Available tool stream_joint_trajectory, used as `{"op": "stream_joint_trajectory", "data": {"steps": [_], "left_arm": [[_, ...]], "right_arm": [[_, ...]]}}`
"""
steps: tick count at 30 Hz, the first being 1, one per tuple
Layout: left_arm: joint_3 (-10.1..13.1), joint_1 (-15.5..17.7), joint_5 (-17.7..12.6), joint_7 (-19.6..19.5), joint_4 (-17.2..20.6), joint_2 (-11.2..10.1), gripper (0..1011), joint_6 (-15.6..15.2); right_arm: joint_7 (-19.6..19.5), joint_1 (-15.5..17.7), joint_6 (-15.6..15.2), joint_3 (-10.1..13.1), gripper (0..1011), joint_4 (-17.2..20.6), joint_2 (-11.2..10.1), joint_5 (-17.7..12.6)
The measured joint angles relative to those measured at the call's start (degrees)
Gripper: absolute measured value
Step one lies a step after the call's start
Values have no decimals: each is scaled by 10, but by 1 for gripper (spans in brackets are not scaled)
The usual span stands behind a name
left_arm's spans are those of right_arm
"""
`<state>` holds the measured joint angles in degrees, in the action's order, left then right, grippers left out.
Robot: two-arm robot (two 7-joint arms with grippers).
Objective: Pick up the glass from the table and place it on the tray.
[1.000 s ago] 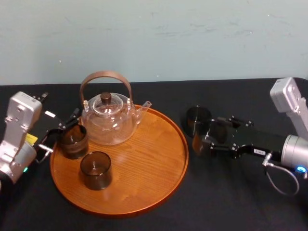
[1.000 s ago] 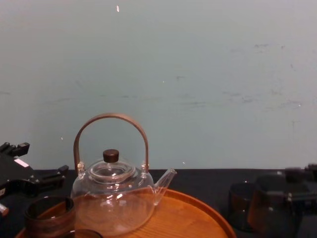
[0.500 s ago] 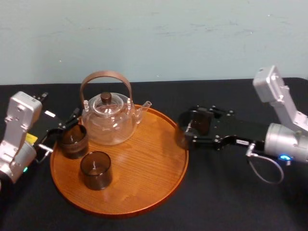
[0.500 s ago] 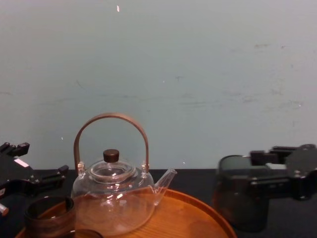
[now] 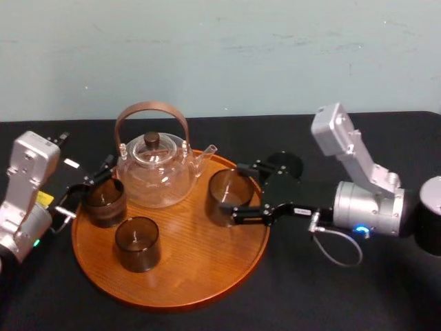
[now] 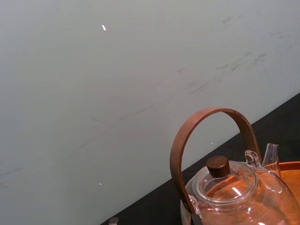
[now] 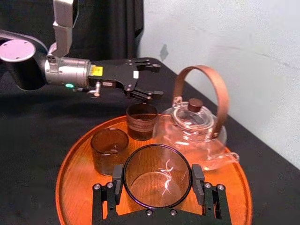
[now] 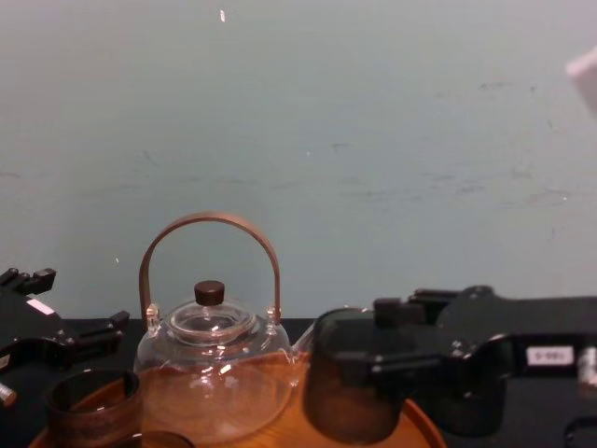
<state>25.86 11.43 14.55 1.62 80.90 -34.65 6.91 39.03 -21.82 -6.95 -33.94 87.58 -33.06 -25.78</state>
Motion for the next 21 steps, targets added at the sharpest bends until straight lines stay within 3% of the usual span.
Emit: {"op": "stream_joint_trajectory", "data": {"steps": [10,21], "left_arm": [[0,0,0,0,0,0,1002,0],[0,0,0,0,0,0,1001,0]], "right_arm": [[14,-10,10,-31,887,-36,21,8],[17,-9,18,-48,887,-69,29,18]]}}
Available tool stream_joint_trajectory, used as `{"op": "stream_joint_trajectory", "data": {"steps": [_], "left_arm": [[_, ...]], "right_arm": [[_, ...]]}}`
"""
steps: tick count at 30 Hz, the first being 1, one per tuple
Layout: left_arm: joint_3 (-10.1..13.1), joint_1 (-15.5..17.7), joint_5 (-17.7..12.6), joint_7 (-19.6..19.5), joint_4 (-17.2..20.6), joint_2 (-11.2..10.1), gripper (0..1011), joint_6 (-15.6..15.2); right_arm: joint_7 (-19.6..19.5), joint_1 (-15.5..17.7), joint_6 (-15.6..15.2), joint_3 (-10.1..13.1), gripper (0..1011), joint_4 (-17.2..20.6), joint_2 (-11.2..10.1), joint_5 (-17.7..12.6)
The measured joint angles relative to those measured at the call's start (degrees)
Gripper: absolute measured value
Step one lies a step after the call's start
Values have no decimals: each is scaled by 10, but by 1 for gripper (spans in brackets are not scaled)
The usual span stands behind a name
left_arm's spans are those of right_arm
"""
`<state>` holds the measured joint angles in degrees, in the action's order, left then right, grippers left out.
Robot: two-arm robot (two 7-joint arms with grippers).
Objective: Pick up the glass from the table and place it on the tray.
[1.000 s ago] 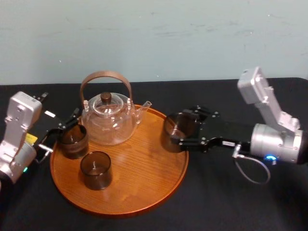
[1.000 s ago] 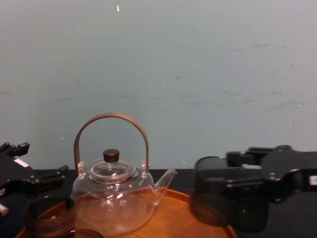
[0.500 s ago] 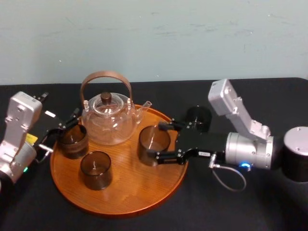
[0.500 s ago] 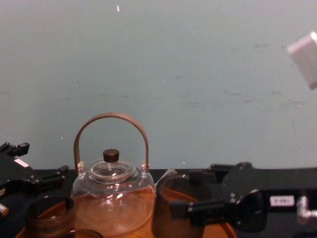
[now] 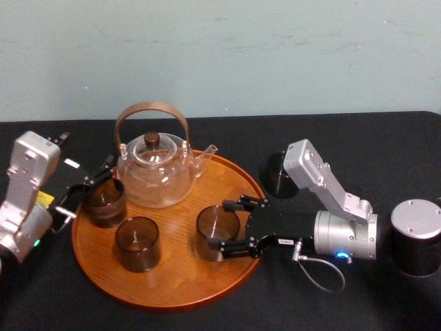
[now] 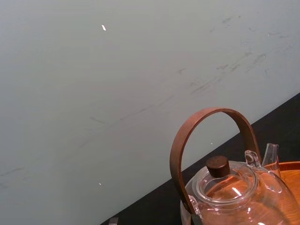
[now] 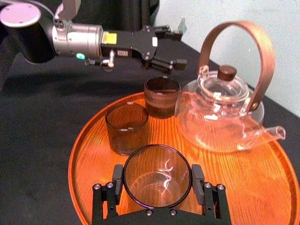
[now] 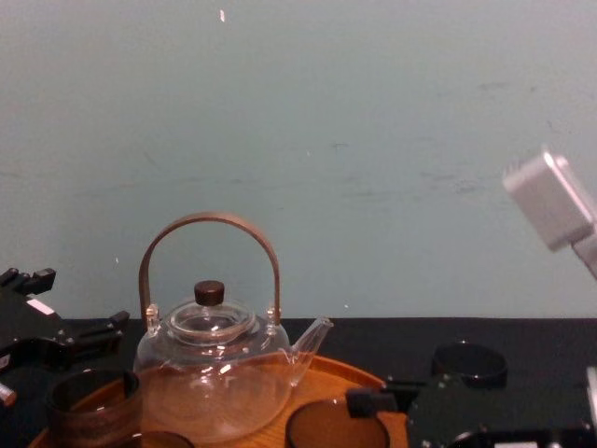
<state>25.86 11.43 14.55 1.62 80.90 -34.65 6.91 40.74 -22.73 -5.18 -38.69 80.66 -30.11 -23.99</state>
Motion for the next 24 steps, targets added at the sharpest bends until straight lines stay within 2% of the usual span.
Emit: {"op": "stream_joint_trajectory", "data": {"steps": [13,24], "left_arm": [[0,0,0,0,0,0,1001,0],[0,0,0,0,0,0,1001,0]], "right_arm": [[1,1,6,-6,887,-30,14,8],[-4,2,7,-6,887,-38,21,15]]}}
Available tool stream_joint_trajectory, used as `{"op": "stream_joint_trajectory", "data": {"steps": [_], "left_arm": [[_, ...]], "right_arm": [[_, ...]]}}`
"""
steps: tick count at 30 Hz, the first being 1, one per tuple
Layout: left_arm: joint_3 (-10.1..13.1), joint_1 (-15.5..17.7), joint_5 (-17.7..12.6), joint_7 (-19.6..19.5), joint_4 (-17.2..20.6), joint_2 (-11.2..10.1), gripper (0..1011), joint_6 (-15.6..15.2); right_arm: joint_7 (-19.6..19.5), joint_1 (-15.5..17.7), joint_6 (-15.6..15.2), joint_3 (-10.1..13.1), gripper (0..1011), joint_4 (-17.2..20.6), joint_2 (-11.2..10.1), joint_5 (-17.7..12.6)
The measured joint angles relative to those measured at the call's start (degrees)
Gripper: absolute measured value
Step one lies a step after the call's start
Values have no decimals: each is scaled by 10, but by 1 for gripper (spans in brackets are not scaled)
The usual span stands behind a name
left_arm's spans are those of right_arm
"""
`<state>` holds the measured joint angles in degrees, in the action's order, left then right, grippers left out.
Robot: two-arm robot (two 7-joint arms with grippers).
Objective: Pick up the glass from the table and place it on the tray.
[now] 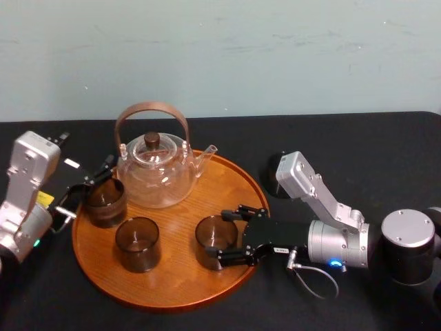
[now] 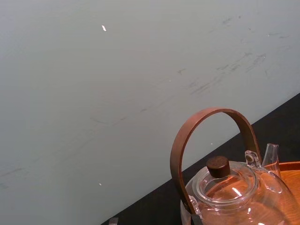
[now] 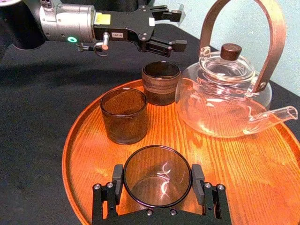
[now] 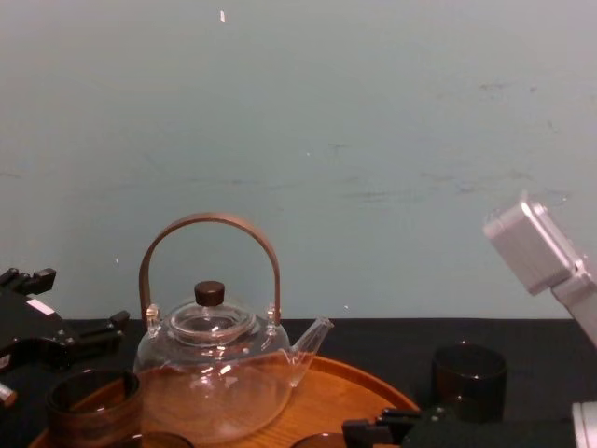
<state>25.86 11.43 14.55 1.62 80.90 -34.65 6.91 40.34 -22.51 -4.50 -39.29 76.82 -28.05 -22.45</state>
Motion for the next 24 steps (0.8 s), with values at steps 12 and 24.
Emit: {"op": "stream_joint_trajectory", "data": {"steps": [12,24], "left_arm": [[0,0,0,0,0,0,1001,0],[0,0,0,0,0,0,1002,0]], "right_arm": [[-1,0,-2,0,918,0,0,2],[0,0,-2,0,1002,0,-1,1]]}}
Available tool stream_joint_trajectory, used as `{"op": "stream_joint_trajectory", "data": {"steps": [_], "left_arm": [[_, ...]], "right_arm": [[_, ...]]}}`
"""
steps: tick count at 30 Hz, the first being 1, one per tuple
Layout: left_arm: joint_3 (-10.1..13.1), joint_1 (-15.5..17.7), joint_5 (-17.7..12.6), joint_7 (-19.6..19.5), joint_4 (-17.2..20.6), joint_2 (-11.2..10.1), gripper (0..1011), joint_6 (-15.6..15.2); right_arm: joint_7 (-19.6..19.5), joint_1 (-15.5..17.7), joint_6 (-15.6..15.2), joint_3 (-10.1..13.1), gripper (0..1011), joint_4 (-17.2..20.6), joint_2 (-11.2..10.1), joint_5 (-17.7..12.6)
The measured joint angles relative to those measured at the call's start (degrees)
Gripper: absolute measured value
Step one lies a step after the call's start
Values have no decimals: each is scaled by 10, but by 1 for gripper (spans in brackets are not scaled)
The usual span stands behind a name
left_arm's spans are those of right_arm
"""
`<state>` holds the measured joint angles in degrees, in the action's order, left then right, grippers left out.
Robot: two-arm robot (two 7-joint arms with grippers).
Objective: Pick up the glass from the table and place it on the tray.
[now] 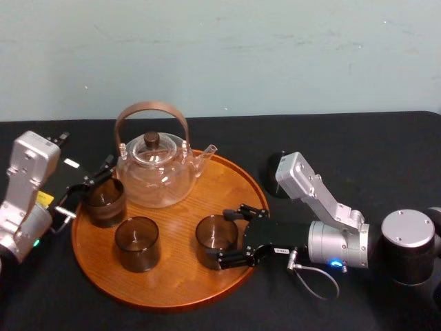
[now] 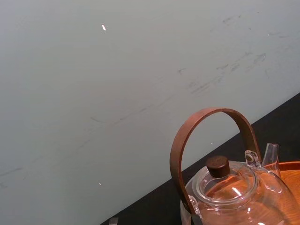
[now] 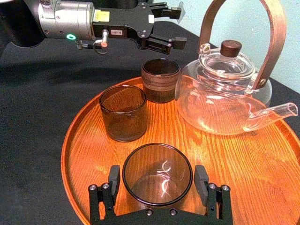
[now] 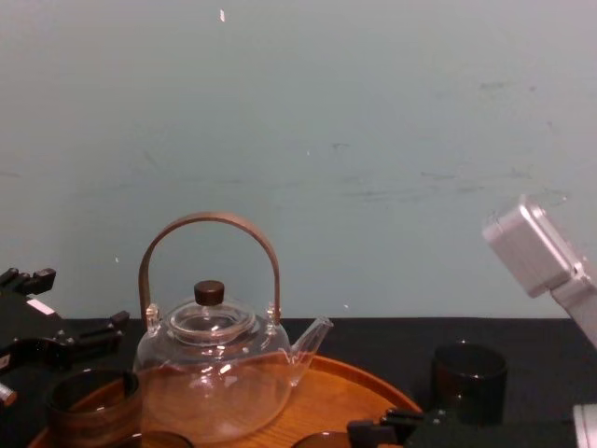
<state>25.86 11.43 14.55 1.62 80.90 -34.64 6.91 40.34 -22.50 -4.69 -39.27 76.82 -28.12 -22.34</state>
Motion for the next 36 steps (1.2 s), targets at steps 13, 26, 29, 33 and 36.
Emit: {"op": "stream_joint_trajectory", "data": {"steps": [13,26,29,33,36], "left_arm": [[0,0,0,0,0,0,1001,0],[0,0,0,0,0,0,1001,0],[0,0,0,0,0,0,1001,0],[0,0,0,0,0,0,1002,0],[0,0,0,0,0,0,1002,0]], "right_arm": [[6,2,1,3,1002,5,-5,-6],[8,45,-5,31,1002,66,-61,-33],[5,58,-7,41,1002,81,-77,-41],[1,78,-7,55,1002,101,-100,-53],[-1,90,-6,66,1002,115,-115,-60]]}}
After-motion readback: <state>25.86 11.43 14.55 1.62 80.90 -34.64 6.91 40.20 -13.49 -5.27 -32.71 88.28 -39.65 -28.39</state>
